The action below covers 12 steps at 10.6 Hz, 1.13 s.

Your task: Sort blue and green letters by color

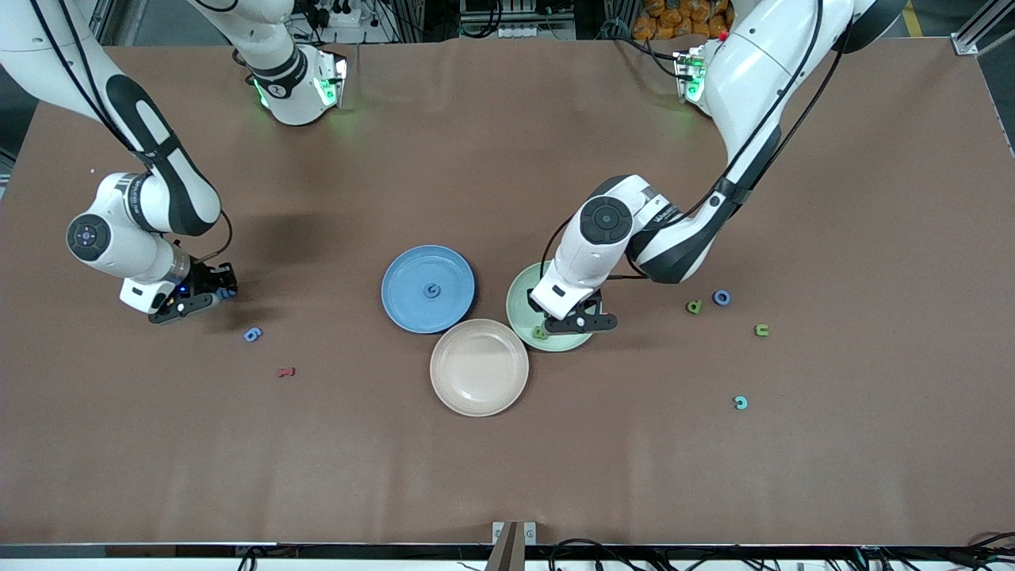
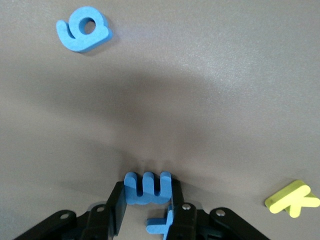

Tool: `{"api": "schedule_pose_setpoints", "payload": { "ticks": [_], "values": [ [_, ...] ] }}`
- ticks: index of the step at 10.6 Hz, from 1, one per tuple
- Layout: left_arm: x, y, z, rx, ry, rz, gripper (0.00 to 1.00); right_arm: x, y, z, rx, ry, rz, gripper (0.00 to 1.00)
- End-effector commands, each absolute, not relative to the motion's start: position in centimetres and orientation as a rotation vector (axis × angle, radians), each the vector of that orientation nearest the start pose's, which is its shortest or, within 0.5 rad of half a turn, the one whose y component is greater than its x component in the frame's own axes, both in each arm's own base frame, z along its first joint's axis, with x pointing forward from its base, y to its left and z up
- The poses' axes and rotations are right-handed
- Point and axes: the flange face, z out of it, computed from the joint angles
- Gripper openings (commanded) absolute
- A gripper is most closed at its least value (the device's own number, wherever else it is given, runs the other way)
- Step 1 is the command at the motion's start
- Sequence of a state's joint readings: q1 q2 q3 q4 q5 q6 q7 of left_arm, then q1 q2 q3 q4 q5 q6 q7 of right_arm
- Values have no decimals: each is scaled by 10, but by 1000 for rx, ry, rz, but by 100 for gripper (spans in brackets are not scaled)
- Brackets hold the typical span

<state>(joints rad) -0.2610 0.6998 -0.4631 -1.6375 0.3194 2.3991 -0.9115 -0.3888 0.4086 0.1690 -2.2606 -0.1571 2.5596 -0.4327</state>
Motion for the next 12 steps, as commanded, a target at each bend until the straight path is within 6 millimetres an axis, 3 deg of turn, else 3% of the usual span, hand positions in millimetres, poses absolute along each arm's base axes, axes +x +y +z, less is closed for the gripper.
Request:
{"api": "schedule_pose_setpoints", "payload": {
  "ticks": [1, 4, 7, 10, 12],
  "values": [
    [565, -413, 260, -3246, -230, -100, 100, 537, -93, 187, -3070, -571, 123, 0],
    [566, -391, 291, -3150, -234, -56, 100, 599, -18, 239, -3079, -531, 217, 0],
    [580, -345, 311, -3113, -39, -51, 100, 632, 31, 254, -2996, -470, 219, 0],
    [581, -254, 327, -3048, 112, -38, 100, 629, 108, 260, -3017, -285, 222, 0],
    [572, -213, 326, -3025, 172, 3, 100, 616, 170, 262, -2992, -121, 254, 0]
  ]
}}
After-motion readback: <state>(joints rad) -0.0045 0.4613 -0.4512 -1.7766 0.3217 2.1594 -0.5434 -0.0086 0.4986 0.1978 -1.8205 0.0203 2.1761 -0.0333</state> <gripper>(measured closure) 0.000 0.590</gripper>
